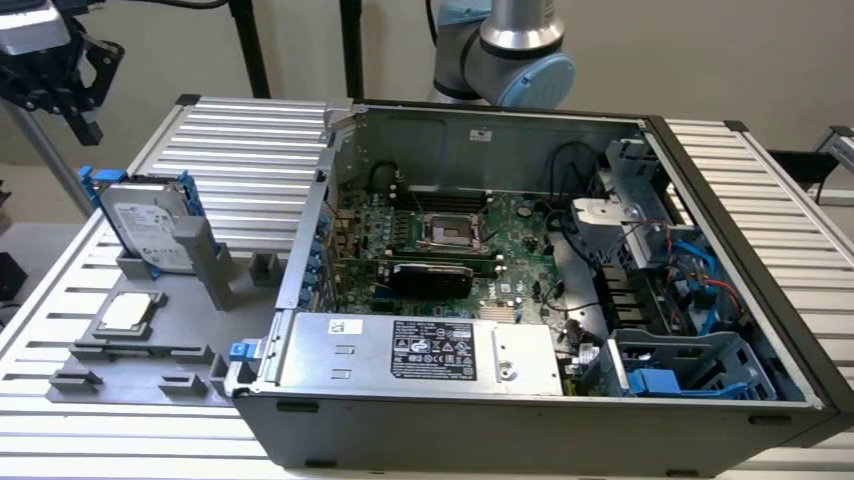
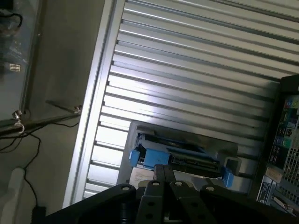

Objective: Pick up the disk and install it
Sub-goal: 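Pick up the disk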

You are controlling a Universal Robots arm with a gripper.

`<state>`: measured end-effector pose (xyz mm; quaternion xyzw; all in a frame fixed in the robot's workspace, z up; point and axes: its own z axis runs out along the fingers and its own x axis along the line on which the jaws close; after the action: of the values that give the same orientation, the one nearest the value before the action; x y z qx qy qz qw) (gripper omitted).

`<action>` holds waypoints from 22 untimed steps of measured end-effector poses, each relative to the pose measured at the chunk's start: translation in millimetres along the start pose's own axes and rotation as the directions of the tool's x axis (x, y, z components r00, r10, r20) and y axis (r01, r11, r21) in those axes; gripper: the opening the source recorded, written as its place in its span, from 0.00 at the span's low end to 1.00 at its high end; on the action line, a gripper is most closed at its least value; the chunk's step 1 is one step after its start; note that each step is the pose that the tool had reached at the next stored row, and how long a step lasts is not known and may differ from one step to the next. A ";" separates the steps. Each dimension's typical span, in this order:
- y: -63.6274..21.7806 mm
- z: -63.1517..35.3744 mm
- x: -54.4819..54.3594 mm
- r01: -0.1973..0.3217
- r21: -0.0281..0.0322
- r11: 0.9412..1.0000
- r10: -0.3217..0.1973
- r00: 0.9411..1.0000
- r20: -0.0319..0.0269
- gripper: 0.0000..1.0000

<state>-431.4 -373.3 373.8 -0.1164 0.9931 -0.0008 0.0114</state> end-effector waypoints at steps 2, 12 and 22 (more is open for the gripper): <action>0.0 0.2 0.0 0.036 -0.001 0.999 -0.036 0.999 0.000 0.11; 0.0 1.3 0.0 0.217 -0.005 0.976 -0.217 0.976 0.001 0.11; 0.0 2.6 0.1 0.389 -0.008 0.921 -0.389 0.921 0.003 0.11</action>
<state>-431.3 -373.3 371.2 -0.3114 0.9502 0.0015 0.0113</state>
